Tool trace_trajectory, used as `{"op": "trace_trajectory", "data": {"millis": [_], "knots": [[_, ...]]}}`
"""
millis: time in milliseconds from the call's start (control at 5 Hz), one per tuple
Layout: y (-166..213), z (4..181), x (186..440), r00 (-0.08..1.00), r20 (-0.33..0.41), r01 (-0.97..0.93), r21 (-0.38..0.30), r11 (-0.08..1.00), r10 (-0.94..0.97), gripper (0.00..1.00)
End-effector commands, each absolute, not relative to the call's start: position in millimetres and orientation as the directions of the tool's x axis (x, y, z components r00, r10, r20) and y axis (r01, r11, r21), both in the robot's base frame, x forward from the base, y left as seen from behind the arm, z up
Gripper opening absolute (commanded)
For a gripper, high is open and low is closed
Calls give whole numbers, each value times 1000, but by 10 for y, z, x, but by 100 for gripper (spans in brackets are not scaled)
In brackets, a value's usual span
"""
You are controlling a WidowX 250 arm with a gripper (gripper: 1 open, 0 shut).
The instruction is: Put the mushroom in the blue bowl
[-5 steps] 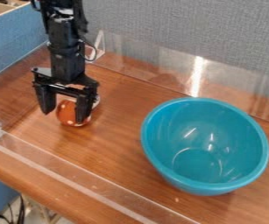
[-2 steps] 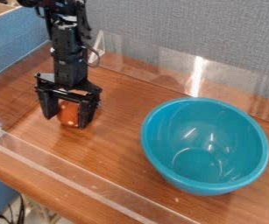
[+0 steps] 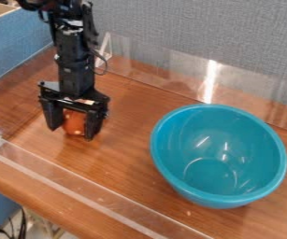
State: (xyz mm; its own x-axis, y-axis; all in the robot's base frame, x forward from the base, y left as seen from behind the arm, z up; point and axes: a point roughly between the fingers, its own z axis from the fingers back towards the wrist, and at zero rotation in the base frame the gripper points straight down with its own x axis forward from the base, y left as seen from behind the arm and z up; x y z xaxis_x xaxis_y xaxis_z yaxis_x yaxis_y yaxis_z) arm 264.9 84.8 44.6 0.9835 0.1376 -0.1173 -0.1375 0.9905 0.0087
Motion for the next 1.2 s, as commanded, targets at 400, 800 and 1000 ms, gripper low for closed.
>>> {"op": "trace_trajectory", "data": {"millis": [400, 800, 1000], "knots": [[766, 488, 2696, 990, -77, -121, 2, 993, 121, 100], [749, 447, 2690, 989, -78, -125, -3, 992, 125, 100], [735, 440, 2682, 989, -76, -124, -5, 992, 123, 100]]}}
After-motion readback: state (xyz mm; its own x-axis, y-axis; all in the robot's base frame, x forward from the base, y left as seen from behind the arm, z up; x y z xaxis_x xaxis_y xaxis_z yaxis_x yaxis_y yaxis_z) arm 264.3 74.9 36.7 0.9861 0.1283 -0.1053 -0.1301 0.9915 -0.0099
